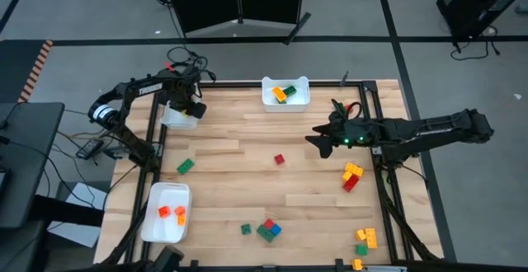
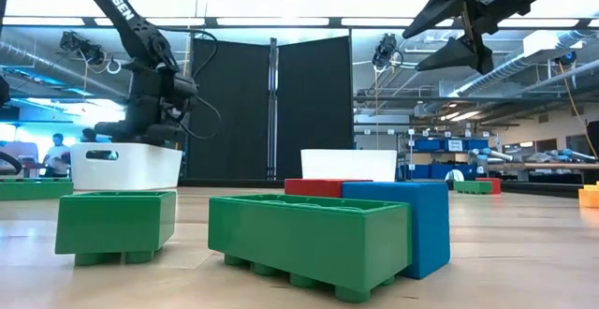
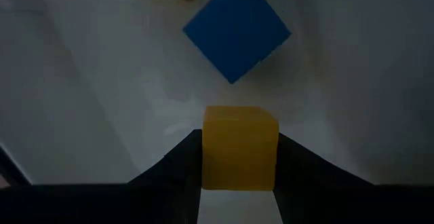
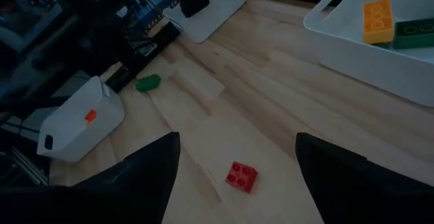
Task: Sort blocks by size
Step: Put the yellow block into the top left white bin, then put the yellow 4 stud game piece into the bottom white bin
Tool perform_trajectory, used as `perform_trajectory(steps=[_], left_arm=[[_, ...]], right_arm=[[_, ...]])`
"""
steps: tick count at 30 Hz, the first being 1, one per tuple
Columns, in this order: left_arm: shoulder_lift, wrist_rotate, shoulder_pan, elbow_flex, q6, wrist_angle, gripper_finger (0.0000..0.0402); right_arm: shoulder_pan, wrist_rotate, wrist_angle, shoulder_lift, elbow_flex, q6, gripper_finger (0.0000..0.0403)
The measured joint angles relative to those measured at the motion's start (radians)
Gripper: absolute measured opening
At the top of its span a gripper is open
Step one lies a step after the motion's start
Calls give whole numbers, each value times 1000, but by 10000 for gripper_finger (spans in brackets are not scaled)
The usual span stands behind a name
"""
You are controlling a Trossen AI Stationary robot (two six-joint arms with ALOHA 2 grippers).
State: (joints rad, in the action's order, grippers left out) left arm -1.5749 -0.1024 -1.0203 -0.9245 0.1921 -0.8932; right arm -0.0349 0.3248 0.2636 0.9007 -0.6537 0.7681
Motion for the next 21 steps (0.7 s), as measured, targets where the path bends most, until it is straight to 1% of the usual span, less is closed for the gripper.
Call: perform_trajectory(steps=[4, 10, 14, 17, 21], left_arm=[[-2, 0, 0, -3, -3, -5, 154], [-2, 0, 0, -3, -4, 2, 194], [-2, -7, 0, -3, -6, 16, 212], [-2, -11, 1, -3, -9, 24, 219], [-2, -25, 0, -3, -52, 30, 220]], right_arm=[[0, 0, -7, 22, 0, 1, 302], [0, -1, -20, 53, 0, 18, 300], [0, -1, -25, 68, 0, 19, 303], [0, -2, -32, 75, 0, 19, 304], [0, -4, -31, 75, 0, 18, 303]])
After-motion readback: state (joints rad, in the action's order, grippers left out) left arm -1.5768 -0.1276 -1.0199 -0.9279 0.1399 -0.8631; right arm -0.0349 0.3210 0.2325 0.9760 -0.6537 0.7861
